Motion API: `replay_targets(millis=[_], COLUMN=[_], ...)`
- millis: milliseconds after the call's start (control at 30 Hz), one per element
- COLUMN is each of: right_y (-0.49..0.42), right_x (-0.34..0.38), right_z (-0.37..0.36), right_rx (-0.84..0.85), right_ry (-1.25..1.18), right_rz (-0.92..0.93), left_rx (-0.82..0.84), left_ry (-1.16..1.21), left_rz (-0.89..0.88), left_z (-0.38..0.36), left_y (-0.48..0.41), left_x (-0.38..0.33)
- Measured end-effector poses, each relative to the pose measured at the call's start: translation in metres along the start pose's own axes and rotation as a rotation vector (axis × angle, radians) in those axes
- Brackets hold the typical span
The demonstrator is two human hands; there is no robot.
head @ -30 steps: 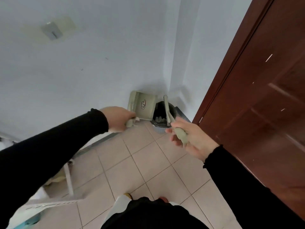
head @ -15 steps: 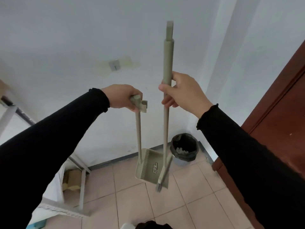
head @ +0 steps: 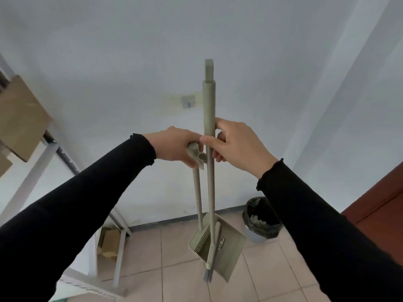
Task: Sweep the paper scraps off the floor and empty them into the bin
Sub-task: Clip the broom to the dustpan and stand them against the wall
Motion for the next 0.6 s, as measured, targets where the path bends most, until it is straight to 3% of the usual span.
replay_targets(millis=[133, 367, 433, 533, 600], right_y=[-0.022, -0.047, -0.052, -0.053, -0.049], right_x=[0.008, 0.017, 0.014, -0.024, -0.065], right_z=[-0.022, -0.043, -0.045, -0.052, -0.069], right_rx=[-0.122, -0.235, -0.189, -0.099, -0.035], right_ry=[0.013, -0.035, -0.17, -0.566, -0.587], right_rz=[0.041, 0.051, 0.06, -0.037, -0.152], left_rx=[-0.095, -0.256, -0.29, -0.26, -0.254], left_ry=[0.065, -0.122, -0.155, -0.158, -0.175], left_rz=[0.048, 0.024, -0.002, -0.013, -0.049], left_z=[0.01, 0.02, 0.022, 0.033, 0.042], left_y=[-0.005, -0.016, -0.021, -0.031, -0.036], left_x=[0.012, 0.032, 0.038, 0.055, 0.06])
Point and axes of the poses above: each hand's wrist, its own y-axis away from the middle knuckle, its own z-axis out of the back of the hand, x = y × z, the point moved 1 cm from there along -y, towards the middle knuckle, and after that the axes turned 3 degrees about -z, right-handed, at the moved point
